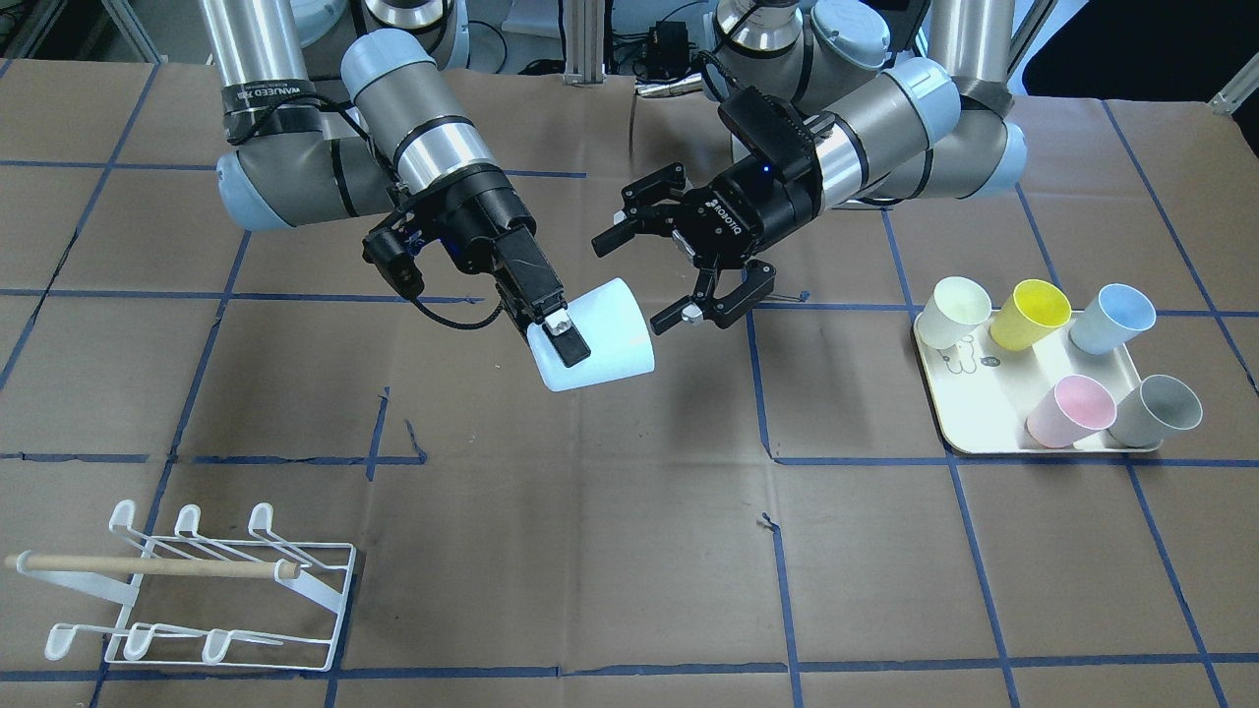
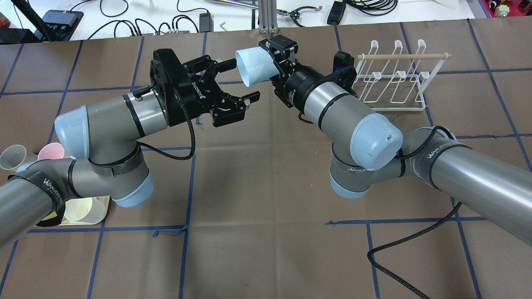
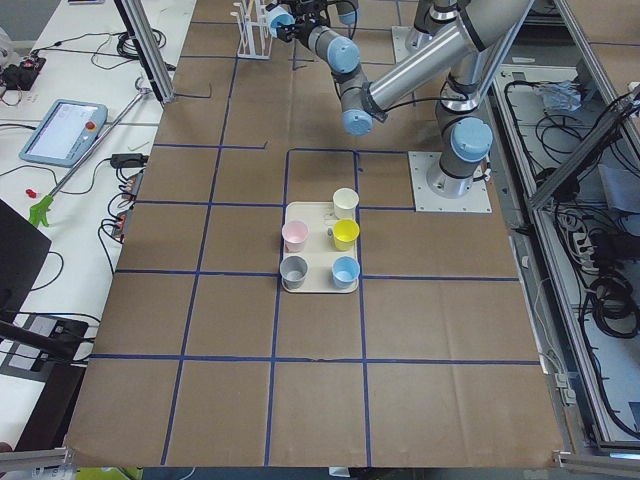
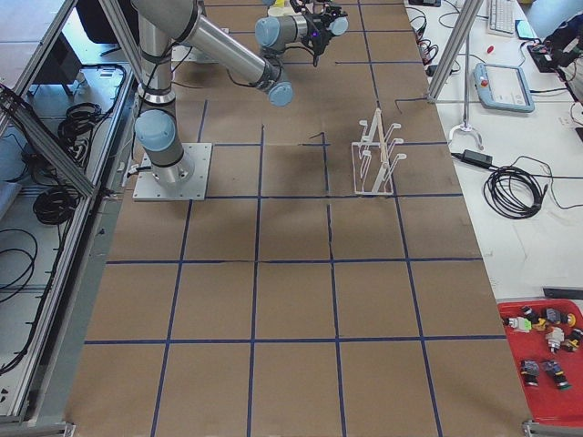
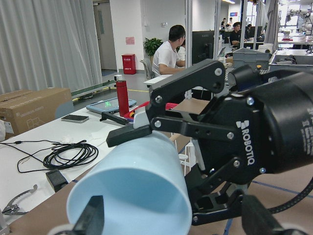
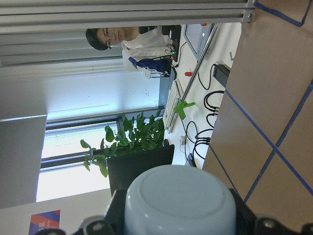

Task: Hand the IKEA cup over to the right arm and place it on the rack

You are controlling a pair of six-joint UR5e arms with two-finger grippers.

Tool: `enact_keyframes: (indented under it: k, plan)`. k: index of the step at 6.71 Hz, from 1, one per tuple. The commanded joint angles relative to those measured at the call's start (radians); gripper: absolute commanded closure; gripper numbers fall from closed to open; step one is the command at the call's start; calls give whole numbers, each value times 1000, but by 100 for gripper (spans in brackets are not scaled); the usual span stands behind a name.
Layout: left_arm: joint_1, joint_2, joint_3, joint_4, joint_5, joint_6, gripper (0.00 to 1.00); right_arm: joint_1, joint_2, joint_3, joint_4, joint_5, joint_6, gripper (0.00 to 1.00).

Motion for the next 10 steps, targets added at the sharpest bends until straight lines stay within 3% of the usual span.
enact_keyframes:
  k: [1,2,3,5,6,8,10]
  plan:
    - [45,27,-59,4,48,-11,1,-26,10,-41,4,2,-6,48]
    - [97,76,-82,-8,63,-11,1,-60,24,-48,4,8,-12,48]
    - [115,96,-83,-69,145,-11,1,-108,24,-69,7,9,-13,50]
    - [115,171,-51,-306,398,-11,1,-181,39,-100,41,11,-158,60]
    - [112,205,18,-490,533,-11,1,-210,49,-100,43,11,-341,61]
    - [101,216,258,-964,696,-22,1,-270,59,-100,87,2,-798,69]
    - [93,222,433,-1378,840,-110,1,-319,65,-103,130,-10,-1124,73]
